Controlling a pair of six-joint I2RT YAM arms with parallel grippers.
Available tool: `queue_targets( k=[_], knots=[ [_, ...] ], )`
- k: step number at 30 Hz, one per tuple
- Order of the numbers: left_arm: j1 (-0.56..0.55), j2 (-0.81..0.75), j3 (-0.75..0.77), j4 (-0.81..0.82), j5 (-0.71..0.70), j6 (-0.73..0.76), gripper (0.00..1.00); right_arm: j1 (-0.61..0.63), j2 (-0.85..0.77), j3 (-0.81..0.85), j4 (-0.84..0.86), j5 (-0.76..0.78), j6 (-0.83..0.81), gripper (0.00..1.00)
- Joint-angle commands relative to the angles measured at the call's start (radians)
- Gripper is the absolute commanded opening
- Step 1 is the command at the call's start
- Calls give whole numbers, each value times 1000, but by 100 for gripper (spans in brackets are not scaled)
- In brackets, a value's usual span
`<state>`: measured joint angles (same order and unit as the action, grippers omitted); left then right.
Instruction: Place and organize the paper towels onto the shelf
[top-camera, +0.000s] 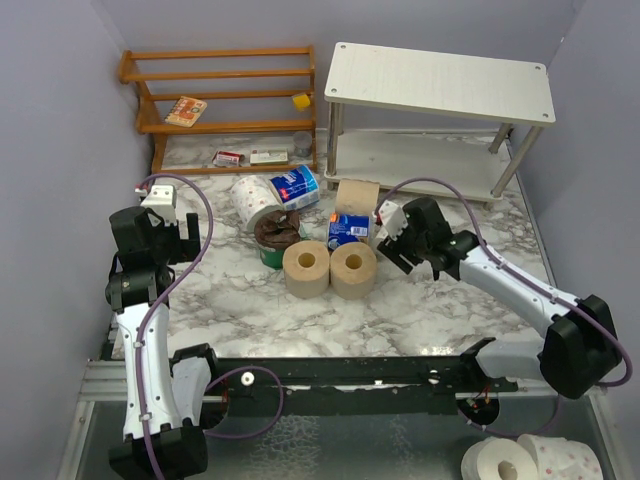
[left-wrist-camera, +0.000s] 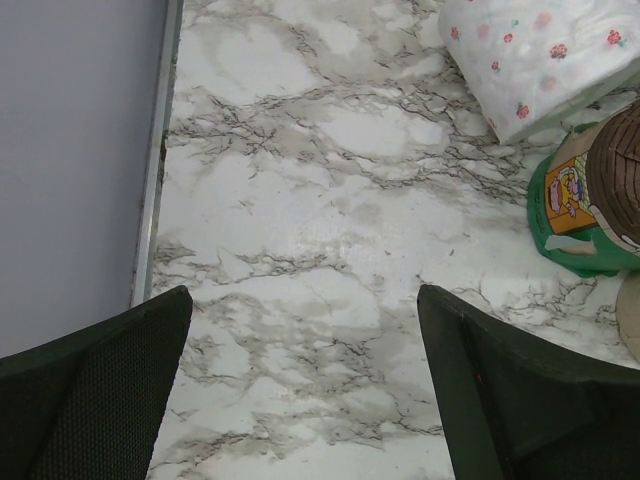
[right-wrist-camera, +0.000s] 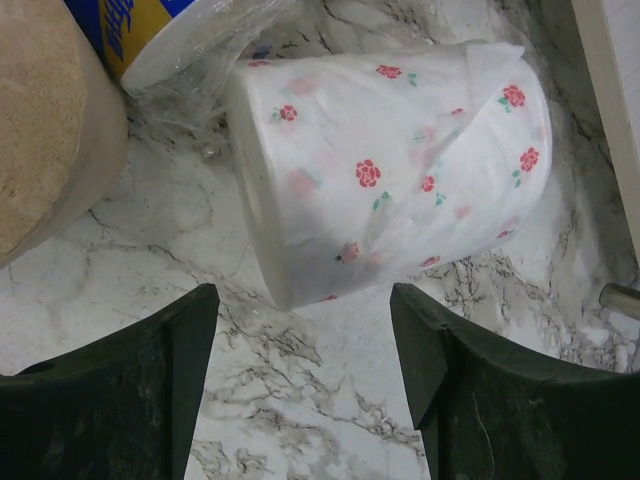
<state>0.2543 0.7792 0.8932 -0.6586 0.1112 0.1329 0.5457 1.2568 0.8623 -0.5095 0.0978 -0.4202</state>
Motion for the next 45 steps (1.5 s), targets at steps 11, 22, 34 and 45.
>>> queue_targets(
  k=[11, 22, 34, 45],
  knots=[
    [7, -7, 1, 20, 13, 2, 99, 33, 76, -52, 208, 116, 7, 54],
    [6, -3, -2, 22, 15, 3, 99, 36, 134, -103, 302, 200, -13, 19],
    [7, 11, -2, 23, 15, 3, 99, 37, 19, 29, 84, 117, 60, 1],
    [7, 36, -4, 25, 12, 1, 99, 35, 58, 110, -117, 84, 268, 1]
  ],
)
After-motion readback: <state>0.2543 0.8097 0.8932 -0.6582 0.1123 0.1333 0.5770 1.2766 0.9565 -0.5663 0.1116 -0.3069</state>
